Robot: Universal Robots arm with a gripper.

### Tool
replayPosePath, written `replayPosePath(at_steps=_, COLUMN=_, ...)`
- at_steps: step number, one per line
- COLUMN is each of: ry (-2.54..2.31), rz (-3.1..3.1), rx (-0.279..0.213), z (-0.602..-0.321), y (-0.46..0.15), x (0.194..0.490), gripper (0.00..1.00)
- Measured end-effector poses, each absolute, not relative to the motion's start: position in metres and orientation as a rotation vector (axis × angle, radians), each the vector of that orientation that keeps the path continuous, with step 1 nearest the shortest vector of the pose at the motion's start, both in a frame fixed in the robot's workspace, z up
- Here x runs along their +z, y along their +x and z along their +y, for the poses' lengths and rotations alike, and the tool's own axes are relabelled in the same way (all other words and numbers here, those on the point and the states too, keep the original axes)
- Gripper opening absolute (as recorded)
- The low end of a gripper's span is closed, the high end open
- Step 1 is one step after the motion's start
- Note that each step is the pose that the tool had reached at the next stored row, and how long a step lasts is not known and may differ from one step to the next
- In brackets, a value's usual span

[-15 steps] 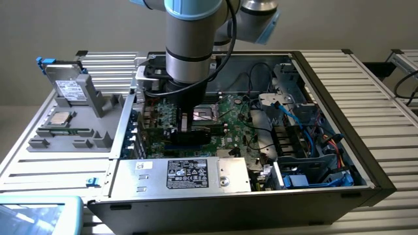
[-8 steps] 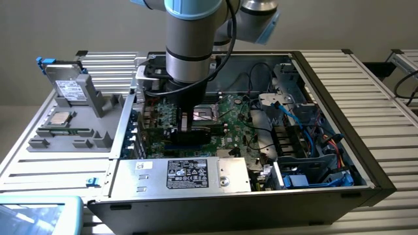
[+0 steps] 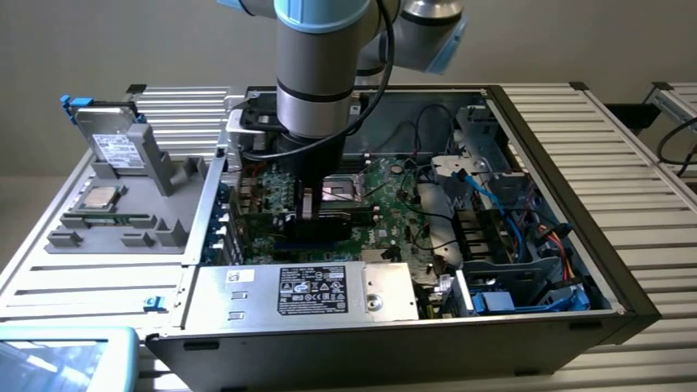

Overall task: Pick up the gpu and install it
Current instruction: 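Insert the gpu into the slot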

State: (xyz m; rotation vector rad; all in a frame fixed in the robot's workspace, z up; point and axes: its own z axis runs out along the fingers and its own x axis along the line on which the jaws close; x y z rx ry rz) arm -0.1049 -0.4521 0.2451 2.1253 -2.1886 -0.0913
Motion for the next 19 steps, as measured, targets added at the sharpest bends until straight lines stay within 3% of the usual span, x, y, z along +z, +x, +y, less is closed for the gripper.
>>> replayPosePath(at_steps=19, ry=2.141, rz=-2.170, rx=-0.094, z=-0.4541, y=-0.1051, x=0.2447, gripper=0.28)
